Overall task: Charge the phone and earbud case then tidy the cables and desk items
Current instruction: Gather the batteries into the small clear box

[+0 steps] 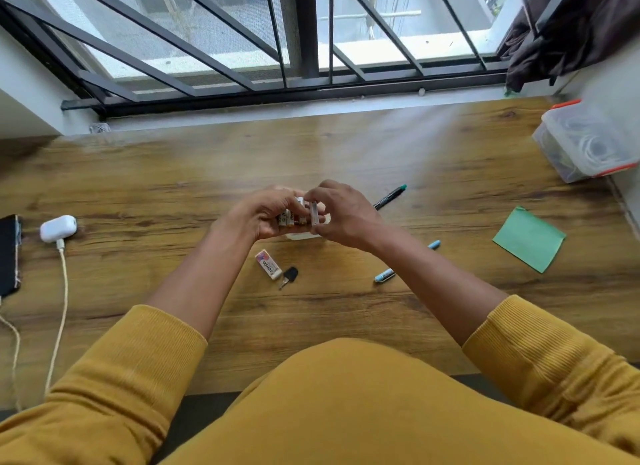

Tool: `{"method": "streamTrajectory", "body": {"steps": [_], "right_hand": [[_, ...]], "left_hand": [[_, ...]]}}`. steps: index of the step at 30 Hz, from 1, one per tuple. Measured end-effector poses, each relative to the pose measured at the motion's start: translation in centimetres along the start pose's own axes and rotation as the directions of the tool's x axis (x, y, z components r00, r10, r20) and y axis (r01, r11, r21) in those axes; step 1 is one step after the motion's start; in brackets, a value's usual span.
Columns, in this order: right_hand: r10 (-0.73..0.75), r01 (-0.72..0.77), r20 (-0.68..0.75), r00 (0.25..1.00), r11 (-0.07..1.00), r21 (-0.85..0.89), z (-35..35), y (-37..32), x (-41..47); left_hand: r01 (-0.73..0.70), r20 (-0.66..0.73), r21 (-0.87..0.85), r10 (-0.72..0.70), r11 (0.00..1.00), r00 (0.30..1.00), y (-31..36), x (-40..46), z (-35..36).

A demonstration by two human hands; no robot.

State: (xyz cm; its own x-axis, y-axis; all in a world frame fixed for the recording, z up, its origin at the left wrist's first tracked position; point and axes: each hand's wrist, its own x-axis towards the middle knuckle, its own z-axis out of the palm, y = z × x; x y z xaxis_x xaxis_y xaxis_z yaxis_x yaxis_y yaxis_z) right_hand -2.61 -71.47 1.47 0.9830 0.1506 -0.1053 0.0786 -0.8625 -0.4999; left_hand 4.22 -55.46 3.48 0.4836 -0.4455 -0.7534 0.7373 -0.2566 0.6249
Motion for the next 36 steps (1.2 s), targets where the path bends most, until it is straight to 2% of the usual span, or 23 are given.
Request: {"method": "streamTrajectory", "body": {"steps": [9, 23, 31, 36], "right_hand": [[-0.012, 0.012, -0.025, 1.000, 1.000, 0.013, 0.7, 1.1, 0.3], [0.045, -0.047, 0.034, 0.998, 0.998, 0.044, 0.6, 2.1, 0.2], [0.008, -0.010, 0.037, 0.999, 1.000, 0.029, 0.5, 1.9, -0.6], [0.010, -0.012, 0.040, 0.999, 0.999, 0.036, 0.4, 1.7, -0.9]], "left_hand": [[-0.023, -0.057, 0.058, 0.027, 0.998, 0.998, -0.5, 0.8, -0.3], [0.041, -0.051, 0.000, -0.040, 0.999, 0.998, 0.5, 0.3, -0.2], [0.023, -0.019, 0.089, -0.021, 0.996, 1.000, 1.0, -0.7, -0.4], [-0.005, -0.075, 0.141, 0.016, 0.990, 0.997, 1.0, -1.6, -0.6]]}}
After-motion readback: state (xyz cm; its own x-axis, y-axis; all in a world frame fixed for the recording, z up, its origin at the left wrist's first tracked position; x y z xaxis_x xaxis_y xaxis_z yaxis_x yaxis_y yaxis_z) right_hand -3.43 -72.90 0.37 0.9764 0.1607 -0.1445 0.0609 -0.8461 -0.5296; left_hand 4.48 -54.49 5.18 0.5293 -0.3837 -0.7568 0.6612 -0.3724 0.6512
